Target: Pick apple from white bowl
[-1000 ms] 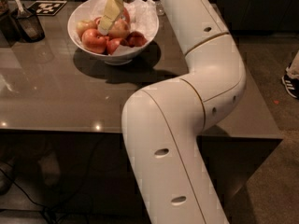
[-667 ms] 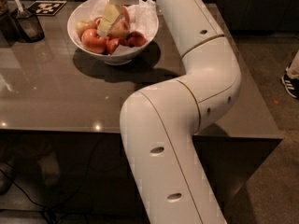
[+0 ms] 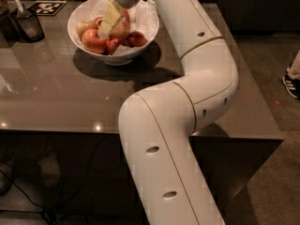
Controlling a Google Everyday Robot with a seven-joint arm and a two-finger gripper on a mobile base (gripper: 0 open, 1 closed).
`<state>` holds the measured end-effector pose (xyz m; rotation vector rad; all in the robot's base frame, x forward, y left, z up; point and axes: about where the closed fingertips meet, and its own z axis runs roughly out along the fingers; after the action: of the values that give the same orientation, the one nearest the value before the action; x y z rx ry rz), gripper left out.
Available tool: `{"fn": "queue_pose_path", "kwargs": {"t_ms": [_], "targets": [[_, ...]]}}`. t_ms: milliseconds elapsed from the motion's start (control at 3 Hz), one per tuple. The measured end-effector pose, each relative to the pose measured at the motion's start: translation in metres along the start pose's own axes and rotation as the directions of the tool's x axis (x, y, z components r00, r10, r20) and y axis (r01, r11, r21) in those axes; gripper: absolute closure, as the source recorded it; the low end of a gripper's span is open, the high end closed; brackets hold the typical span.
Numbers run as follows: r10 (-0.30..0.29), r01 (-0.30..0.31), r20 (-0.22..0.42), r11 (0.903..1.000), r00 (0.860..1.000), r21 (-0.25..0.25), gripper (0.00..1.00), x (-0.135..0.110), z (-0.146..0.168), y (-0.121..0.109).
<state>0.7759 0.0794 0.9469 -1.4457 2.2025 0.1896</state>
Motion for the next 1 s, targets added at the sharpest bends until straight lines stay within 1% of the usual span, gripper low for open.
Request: {"fn": "queue_pose_path", "kwargs": {"t_ms": [333, 667, 1000], "targets": [[0.005, -0.005, -0.015, 1.0, 1.0, -0.002, 0.0, 0.0011, 0.0078, 0.0002], [0.014, -0.013, -0.032, 0.9999, 0.999, 0.005, 0.0, 0.0044, 0.013, -0.0023], [0.009, -0.008, -0.045, 0.9998, 0.999, 0.019, 0.0, 0.0047, 0.0127, -0.0039]]}}
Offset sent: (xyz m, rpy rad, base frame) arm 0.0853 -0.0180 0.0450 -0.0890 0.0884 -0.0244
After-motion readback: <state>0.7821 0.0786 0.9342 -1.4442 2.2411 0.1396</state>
